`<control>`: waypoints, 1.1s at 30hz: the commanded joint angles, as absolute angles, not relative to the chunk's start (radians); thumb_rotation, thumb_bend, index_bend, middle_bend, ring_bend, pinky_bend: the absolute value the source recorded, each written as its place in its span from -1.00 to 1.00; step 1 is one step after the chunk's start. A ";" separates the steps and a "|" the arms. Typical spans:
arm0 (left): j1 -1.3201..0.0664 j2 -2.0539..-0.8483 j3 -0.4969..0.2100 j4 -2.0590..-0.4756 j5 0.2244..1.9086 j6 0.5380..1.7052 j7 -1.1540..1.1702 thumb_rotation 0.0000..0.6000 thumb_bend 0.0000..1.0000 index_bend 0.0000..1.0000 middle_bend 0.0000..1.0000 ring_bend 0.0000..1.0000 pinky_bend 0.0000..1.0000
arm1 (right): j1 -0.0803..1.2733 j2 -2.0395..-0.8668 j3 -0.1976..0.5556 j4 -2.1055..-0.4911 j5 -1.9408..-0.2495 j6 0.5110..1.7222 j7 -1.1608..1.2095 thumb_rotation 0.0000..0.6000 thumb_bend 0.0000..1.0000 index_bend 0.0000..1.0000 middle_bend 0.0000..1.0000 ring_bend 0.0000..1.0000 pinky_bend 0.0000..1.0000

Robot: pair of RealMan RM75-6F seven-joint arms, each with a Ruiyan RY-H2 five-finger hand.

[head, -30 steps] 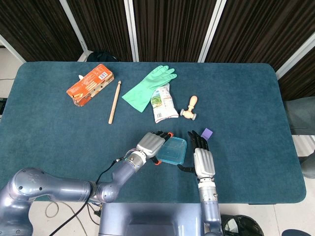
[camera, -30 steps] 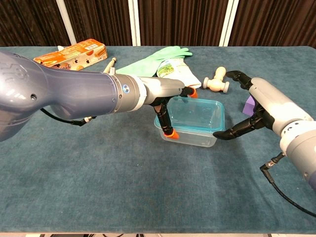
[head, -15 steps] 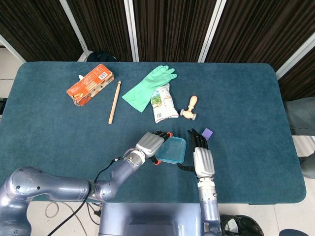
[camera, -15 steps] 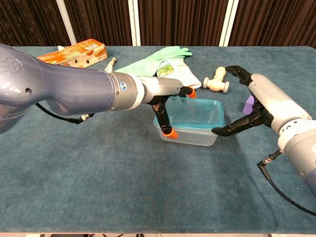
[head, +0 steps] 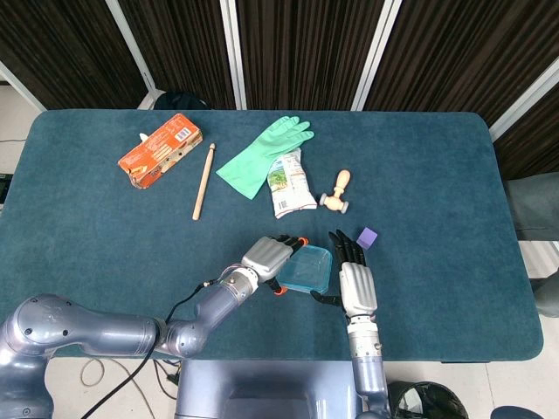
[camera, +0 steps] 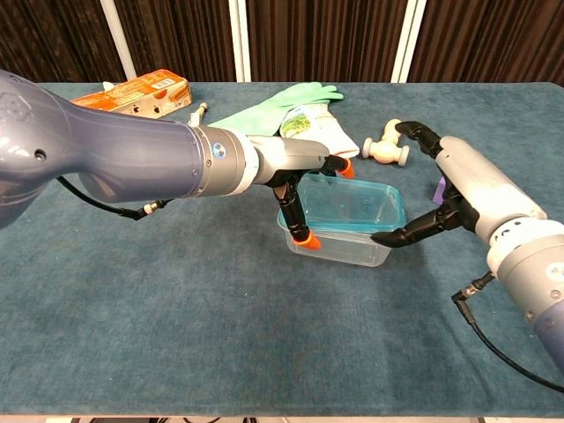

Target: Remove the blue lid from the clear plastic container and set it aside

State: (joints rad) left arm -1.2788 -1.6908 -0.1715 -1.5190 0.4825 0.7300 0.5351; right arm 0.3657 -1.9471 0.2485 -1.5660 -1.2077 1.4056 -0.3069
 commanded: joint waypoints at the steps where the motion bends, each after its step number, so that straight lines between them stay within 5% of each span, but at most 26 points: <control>1: -1.281 -1.688 -0.171 -1.521 0.483 0.729 0.530 1.00 -0.45 -0.70 -0.55 -0.74 -0.43 | 0.368 -1.950 0.252 -1.564 -1.208 1.406 -0.310 1.00 -0.58 -0.79 -1.00 -1.00 -1.00; 10: -1.285 -1.679 -0.161 -1.528 0.490 0.727 0.517 1.00 -0.45 -0.70 -0.55 -0.74 -0.43 | 0.370 -1.950 0.251 -1.558 -1.214 1.403 -0.311 1.00 -0.50 -0.25 -0.77 -1.00 -1.00; 23: -1.289 -1.668 -0.142 -1.538 0.504 0.728 0.503 1.00 -0.45 -0.70 -0.55 -0.74 -0.43 | 0.380 -1.969 0.261 -1.533 -1.208 1.392 -0.311 1.00 -0.30 -0.08 -0.73 -1.00 -1.00; 33: -1.286 -1.651 -0.141 -1.543 0.520 0.731 0.484 1.00 -0.45 -0.70 -0.55 -0.74 -0.43 | 0.386 -1.983 0.261 -1.502 -1.203 1.381 -0.309 1.00 0.16 0.05 -0.68 -1.00 -1.00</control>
State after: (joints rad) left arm -1.2865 -1.6519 -0.1407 -1.5420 0.5194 0.7304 0.4856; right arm 0.3852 -1.9829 0.2599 -1.5034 -1.2032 1.3819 -0.3092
